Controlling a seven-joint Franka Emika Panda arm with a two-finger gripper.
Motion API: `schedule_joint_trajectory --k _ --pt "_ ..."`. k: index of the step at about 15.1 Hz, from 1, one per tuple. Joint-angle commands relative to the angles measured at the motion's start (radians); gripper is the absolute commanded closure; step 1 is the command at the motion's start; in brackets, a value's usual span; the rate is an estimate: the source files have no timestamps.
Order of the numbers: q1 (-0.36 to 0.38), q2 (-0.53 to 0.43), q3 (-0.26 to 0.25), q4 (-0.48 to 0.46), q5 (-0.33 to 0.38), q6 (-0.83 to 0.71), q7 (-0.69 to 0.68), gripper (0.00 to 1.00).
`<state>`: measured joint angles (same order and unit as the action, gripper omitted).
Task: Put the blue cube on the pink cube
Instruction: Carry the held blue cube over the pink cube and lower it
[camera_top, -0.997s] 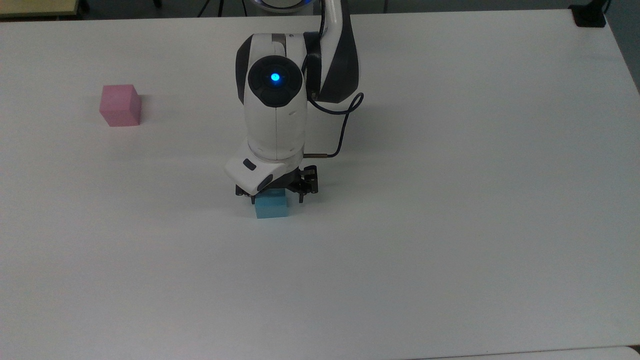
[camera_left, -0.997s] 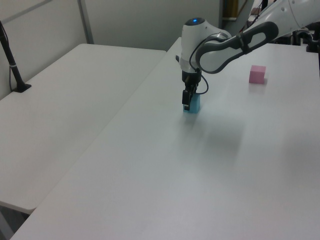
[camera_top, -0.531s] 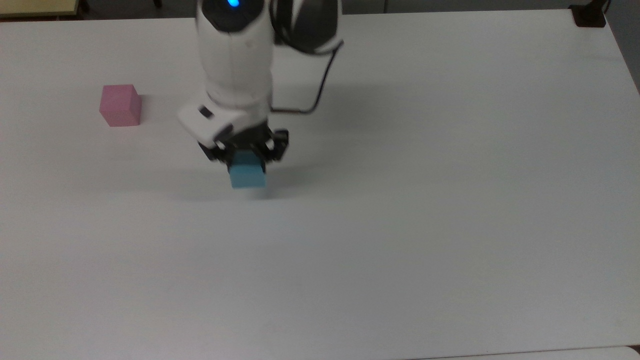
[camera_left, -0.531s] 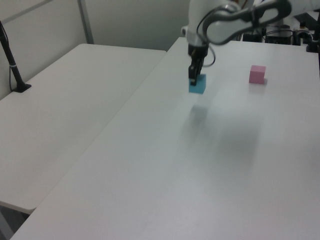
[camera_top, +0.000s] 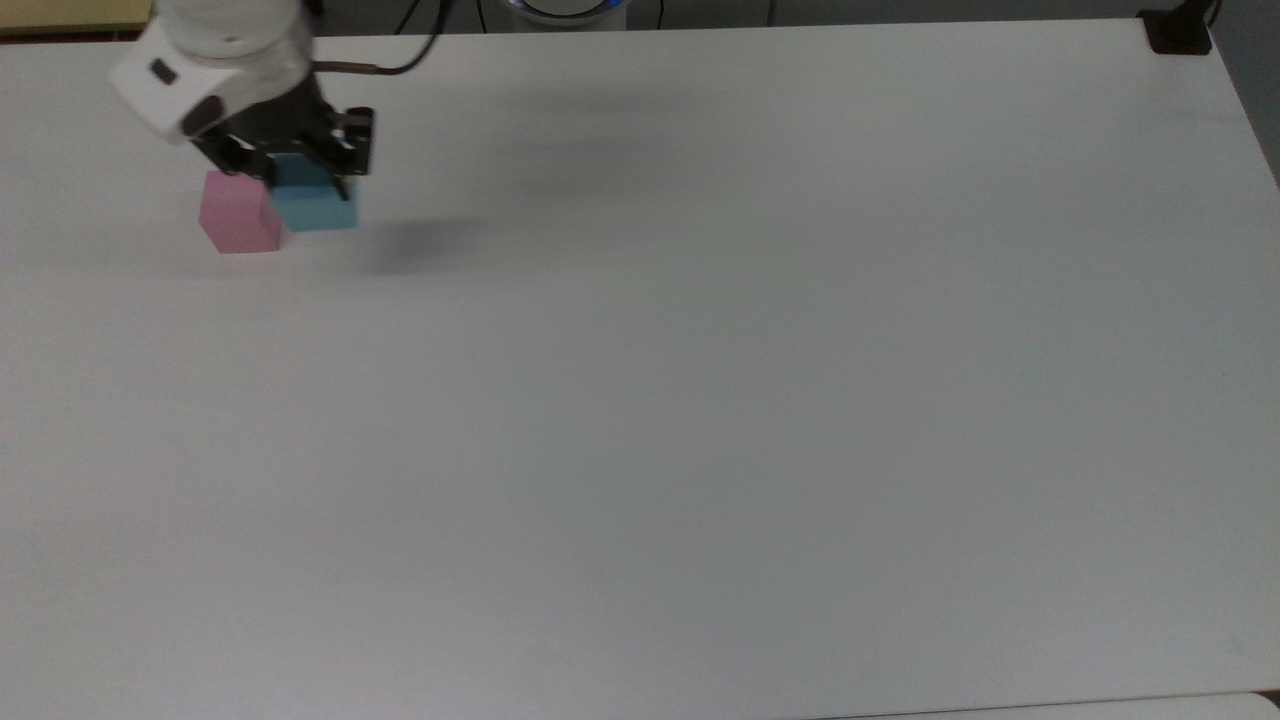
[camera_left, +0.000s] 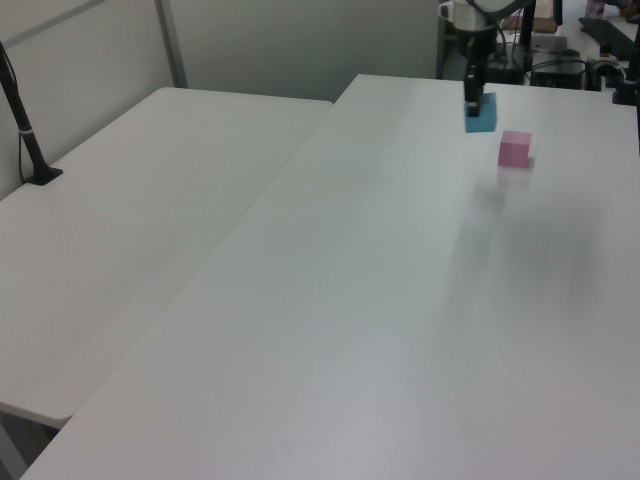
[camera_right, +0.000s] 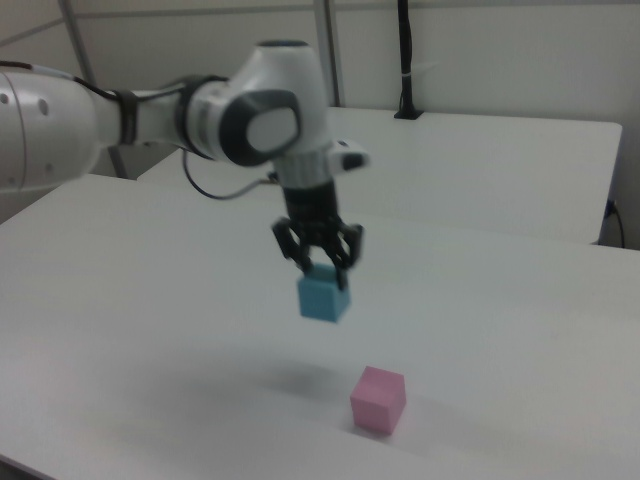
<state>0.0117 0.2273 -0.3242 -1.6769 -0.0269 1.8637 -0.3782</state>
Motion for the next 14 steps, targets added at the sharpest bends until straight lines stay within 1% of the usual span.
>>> schedule_joint_trajectory --k 1,4,6,7,8,9,13,14 --pt "0.001 -0.014 -0.111 -0.104 -0.005 0.112 -0.146 0.82" --pt "-0.001 -0.014 -0.173 -0.199 -0.004 0.271 -0.182 0.81" --pt "-0.001 -0.014 -0.199 -0.224 -0.002 0.301 -0.231 0.81" --pt "-0.001 -0.013 -0.205 -0.228 0.007 0.308 -0.234 0.79" --pt "0.001 -0.011 -0.207 -0.231 0.027 0.317 -0.234 0.79" --pt "0.001 -0.013 -0.207 -0.242 0.069 0.328 -0.229 0.77" --pt "0.004 -0.028 -0.219 -0.241 0.157 0.316 -0.217 0.78" --pt "0.007 -0.032 -0.219 -0.242 0.169 0.316 -0.209 0.78"
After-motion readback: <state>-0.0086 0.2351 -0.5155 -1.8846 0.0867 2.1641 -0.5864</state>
